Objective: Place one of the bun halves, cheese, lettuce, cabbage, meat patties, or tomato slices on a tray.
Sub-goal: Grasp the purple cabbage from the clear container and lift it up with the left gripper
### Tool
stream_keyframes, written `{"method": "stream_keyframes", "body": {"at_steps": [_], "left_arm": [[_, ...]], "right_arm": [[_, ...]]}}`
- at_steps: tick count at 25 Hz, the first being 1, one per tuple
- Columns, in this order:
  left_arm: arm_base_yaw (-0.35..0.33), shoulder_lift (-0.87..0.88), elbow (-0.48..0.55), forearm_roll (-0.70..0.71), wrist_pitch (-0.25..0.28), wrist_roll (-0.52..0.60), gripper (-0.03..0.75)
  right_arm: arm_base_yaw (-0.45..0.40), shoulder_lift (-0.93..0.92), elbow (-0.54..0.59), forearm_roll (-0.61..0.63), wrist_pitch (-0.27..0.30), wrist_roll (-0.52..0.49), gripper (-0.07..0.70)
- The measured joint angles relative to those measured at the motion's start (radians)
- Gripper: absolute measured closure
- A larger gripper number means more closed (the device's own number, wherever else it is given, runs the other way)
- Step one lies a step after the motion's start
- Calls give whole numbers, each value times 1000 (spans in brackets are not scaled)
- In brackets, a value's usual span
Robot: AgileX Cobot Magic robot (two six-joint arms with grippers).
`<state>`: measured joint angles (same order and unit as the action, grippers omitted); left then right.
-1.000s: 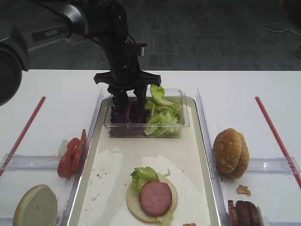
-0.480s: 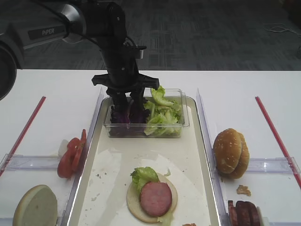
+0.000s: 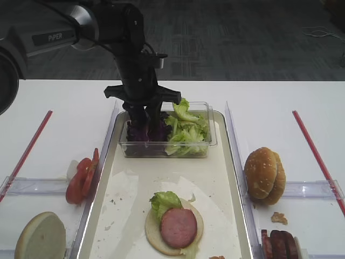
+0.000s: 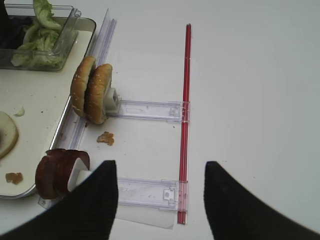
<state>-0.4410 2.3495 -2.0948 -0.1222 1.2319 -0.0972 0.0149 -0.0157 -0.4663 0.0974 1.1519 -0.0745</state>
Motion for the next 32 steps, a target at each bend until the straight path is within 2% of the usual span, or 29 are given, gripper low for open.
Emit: {"method": "stream_keyframes", "body": {"at_steps": [10,19,32], "left_arm": [[0,-2,15,6,-2,19,510],[0,-22,17,6,-2,19,657],[0,-98,19,6,-2,19,658]], "right_arm": [[0,0,0,0,0,0,220],[0,0,0,0,0,0,220],[0,0,0,0,0,0,220]]}}
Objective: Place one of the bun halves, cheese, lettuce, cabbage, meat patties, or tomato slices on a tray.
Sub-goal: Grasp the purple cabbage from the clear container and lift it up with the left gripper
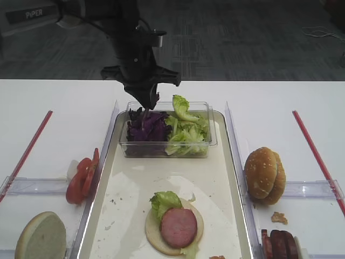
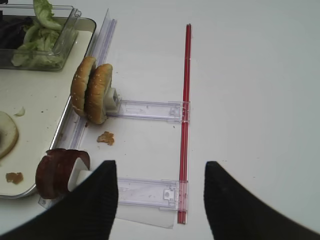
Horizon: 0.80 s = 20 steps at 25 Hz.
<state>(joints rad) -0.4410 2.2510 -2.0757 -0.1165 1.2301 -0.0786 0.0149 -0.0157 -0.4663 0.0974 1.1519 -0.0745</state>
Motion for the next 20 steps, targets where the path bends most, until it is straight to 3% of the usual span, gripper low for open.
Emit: {"method": "stream_keyframes", "body": {"at_steps": [7,20], "left_arm": [[-2,-24,24,-1,0,-10,658],[-18,-296,391,21,1,-10,659]], "right_arm": [[0,0,0,0,0,2,220],[0,0,0,0,0,3,220]]}}
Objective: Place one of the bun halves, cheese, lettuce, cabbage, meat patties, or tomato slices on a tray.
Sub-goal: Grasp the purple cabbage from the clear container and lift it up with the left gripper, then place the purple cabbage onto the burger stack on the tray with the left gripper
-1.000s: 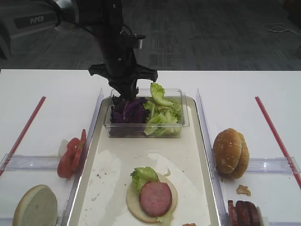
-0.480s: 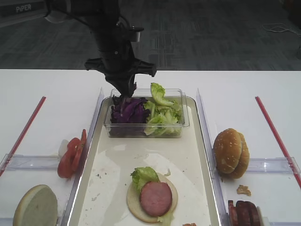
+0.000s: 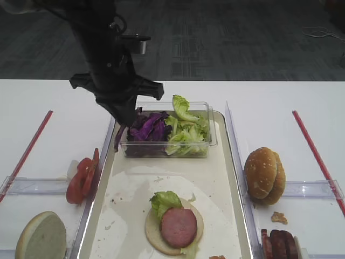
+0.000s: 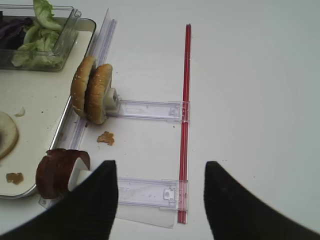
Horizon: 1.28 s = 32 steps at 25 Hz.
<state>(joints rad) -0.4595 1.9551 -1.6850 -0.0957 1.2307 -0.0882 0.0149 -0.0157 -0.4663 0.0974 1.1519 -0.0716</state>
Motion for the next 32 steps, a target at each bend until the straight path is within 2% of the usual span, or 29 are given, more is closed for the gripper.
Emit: {"method": "stream_keyframes", "body": {"at_steps": [2,6,9,16,20,32], "left_arm": [[0,-33,64,-21,-13,11,658],[-13,-105,187,-54,-83,42,658],[-32,-148,267,-69,-112,56,658],[-73,-201,398,-83,-171,81,659],[-110,-215,418,-99,-191,88,659],[-212,-215,423,-123,-224,207,659]], "right_arm": [[0,0,0,0,0,0,220],[0,0,0,0,0,0,220],[0,0,0,0,0,0,220],[0,0,0,-1,0,0,220],[0,0,0,-1,0,0,220],[0,0,0,-1,0,0,220]]}}
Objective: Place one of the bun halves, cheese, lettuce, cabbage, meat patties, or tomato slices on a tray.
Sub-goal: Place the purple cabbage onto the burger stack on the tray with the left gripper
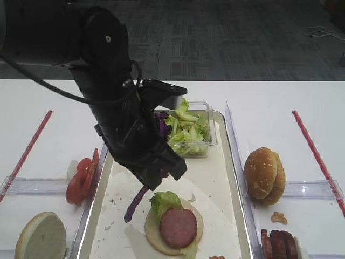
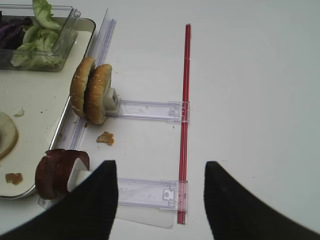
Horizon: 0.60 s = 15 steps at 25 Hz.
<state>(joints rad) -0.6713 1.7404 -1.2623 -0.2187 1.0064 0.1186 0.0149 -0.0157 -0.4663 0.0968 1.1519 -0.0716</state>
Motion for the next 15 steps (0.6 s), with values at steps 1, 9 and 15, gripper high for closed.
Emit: {"method": "stream_keyframes", "body": {"at_steps": [1,9,15], "left_arm": [[-4,0,0,-10,0,26,659],[-46,0,0,-151,0,213,659],[-58,42,-33,-156,38,245,659]], "right_arm": [[0,0,0,0,0,0,220],[0,0,0,0,0,0,220],[0,0,0,-2,0,0,220]]}}
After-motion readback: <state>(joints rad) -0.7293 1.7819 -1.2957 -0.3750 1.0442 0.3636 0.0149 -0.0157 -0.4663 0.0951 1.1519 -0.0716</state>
